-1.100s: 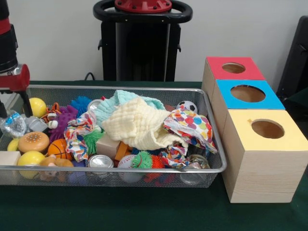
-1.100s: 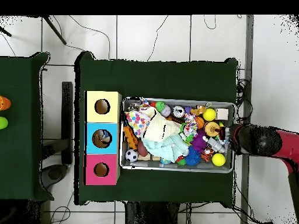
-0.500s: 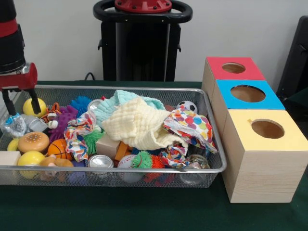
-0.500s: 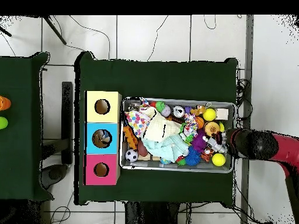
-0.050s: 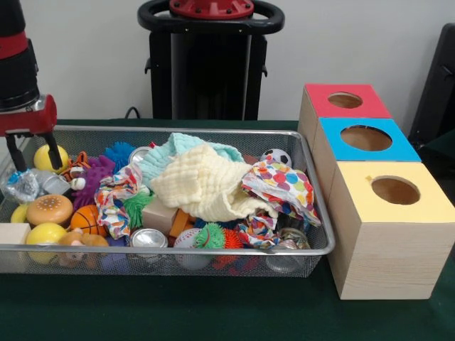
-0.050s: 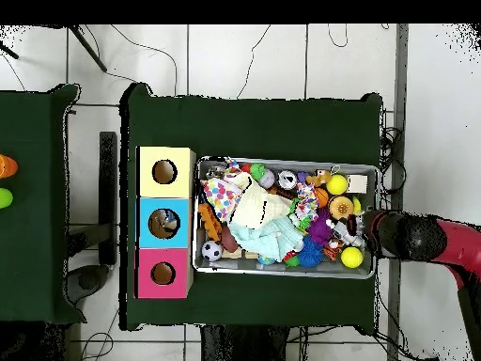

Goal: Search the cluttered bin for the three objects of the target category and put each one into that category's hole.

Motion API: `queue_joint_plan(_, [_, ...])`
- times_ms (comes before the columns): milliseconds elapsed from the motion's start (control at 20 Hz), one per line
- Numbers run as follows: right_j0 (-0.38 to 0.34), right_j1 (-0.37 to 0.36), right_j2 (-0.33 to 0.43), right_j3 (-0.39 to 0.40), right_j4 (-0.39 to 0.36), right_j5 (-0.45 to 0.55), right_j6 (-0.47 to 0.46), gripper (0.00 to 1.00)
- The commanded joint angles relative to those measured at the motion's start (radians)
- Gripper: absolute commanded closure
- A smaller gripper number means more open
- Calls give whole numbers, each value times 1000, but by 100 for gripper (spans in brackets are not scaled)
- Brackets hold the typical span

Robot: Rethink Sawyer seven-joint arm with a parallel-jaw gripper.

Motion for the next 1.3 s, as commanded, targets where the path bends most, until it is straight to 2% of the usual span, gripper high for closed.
queue_joint_plan(50, [-16,45,11,15,-77,-41,-291,0])
queue_joint_plan(1000, [-35,81,40,-66,-76,18,-398,0])
queue_joint_plan(1300, [-20,60,22,-7,-78,-28,-306,0])
